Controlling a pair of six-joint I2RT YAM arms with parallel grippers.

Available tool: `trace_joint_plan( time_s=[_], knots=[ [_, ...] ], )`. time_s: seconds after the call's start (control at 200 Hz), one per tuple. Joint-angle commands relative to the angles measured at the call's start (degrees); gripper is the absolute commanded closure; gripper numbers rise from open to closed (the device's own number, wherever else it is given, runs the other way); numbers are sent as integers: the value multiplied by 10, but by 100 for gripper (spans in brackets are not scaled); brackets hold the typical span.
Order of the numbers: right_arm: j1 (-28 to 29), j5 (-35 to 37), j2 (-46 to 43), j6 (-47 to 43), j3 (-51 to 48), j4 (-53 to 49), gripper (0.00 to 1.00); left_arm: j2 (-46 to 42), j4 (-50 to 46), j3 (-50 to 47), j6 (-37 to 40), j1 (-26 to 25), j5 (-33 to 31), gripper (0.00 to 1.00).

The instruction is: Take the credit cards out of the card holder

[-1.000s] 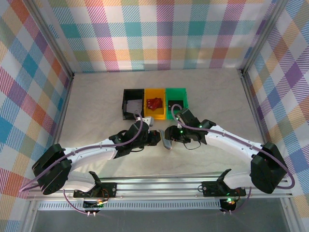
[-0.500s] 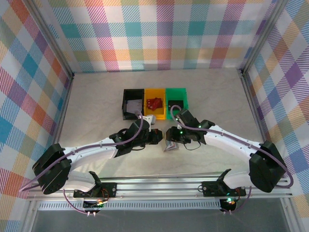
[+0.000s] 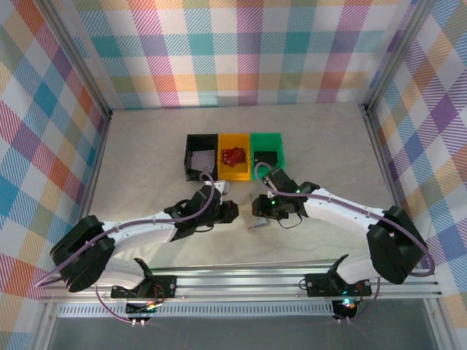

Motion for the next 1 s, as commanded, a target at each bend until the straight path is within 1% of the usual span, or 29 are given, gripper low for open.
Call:
trace_joint_plan(
  time_s=[0.0, 0.175, 0.305, 0.47, 0.605, 0.705, 0.775, 0.805, 0.88, 0.975, 0.995],
  knots=[
    [-12, -20, 7, -11, -9, 13, 62, -18, 16, -17, 13, 14, 10, 100],
    [-15, -53, 10, -18, -13, 40, 63, -31, -3, -33, 24, 29, 9, 100],
    [-15, -60, 5, -23, -15, 48, 62, -47, -44, -37, 47, 38, 4, 100],
    [-15, -120, 5, -34, -19, 92, 62, -78, -90, -53, 72, 57, 1, 100],
    [-15, -153, 9, -25, -23, 131, 62, -90, -99, -69, 84, 74, 9, 100],
    [-14, -178, 31, -15, -13, 149, 66, -88, -105, -74, 91, 84, 13, 100],
    [-9, -183, 53, -8, -1, 147, 81, -84, -110, -73, 99, 89, 17, 100],
    [-7, -183, 62, -6, 4, 144, 85, -83, -114, -71, 102, 90, 17, 100],
    [0, -176, 82, 3, 14, 144, 85, -80, -124, -67, 110, 93, 17, 100],
    [10, -148, 107, 20, 27, 136, 85, -79, -135, -61, 119, 99, 19, 100],
    [12, -144, 112, 22, 30, 134, 86, -79, -137, -60, 120, 101, 18, 98]
  ],
)
